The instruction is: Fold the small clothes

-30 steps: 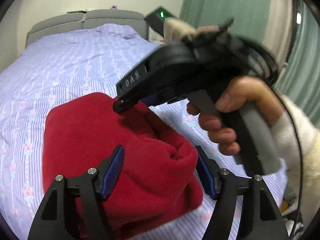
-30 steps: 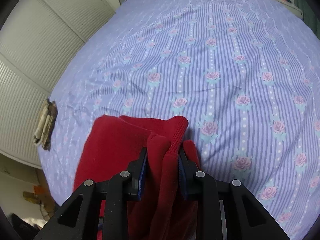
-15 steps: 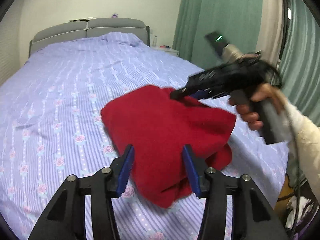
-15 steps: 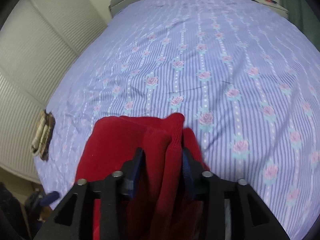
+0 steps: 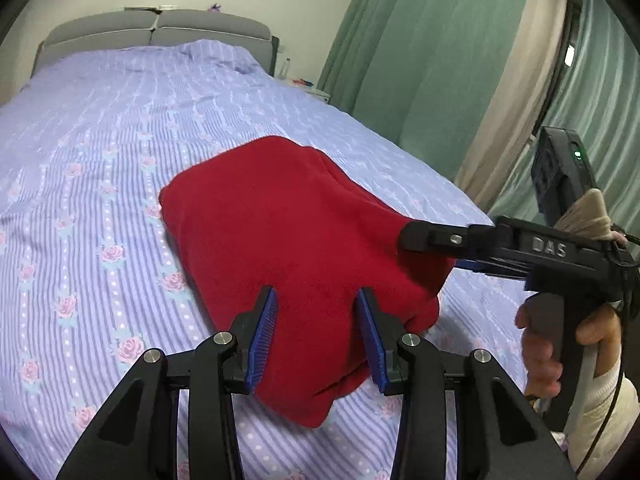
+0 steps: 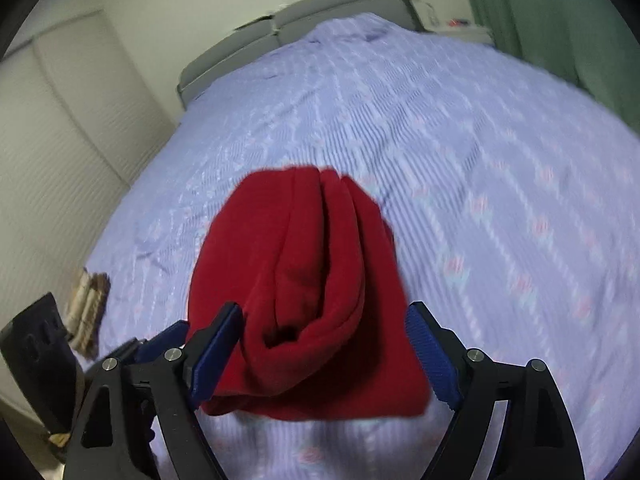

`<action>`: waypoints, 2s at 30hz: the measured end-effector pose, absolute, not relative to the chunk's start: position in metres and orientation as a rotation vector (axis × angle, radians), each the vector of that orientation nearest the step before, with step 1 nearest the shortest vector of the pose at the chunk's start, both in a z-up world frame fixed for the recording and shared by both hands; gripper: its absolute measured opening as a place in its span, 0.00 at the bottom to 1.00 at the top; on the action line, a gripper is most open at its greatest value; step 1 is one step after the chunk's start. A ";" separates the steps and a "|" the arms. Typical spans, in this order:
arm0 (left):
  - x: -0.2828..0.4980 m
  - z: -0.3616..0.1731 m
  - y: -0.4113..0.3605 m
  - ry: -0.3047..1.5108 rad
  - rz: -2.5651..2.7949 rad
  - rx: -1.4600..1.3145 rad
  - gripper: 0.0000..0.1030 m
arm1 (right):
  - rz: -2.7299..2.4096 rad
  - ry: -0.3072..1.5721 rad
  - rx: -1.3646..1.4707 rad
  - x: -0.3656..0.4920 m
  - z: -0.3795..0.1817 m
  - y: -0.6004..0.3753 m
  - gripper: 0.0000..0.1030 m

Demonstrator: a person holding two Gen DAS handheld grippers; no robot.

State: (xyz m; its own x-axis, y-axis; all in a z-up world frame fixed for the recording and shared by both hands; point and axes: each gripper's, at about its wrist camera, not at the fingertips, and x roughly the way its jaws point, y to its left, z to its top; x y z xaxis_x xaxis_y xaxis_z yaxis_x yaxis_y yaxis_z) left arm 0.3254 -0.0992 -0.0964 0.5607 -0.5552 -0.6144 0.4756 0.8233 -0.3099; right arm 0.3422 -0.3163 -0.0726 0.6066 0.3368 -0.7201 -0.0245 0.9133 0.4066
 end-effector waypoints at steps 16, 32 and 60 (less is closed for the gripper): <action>0.324 -0.103 -0.121 0.784 -0.776 0.039 0.39 | 0.142 0.726 0.069 0.328 -0.067 -0.288 0.69; 0.336 -0.089 -0.102 0.852 -0.679 -0.008 0.45 | 0.104 0.750 0.246 0.298 -0.083 -0.307 0.15; 0.354 -0.122 -0.112 0.939 -0.644 0.097 0.75 | 0.011 0.669 0.834 0.241 -0.155 -0.341 0.95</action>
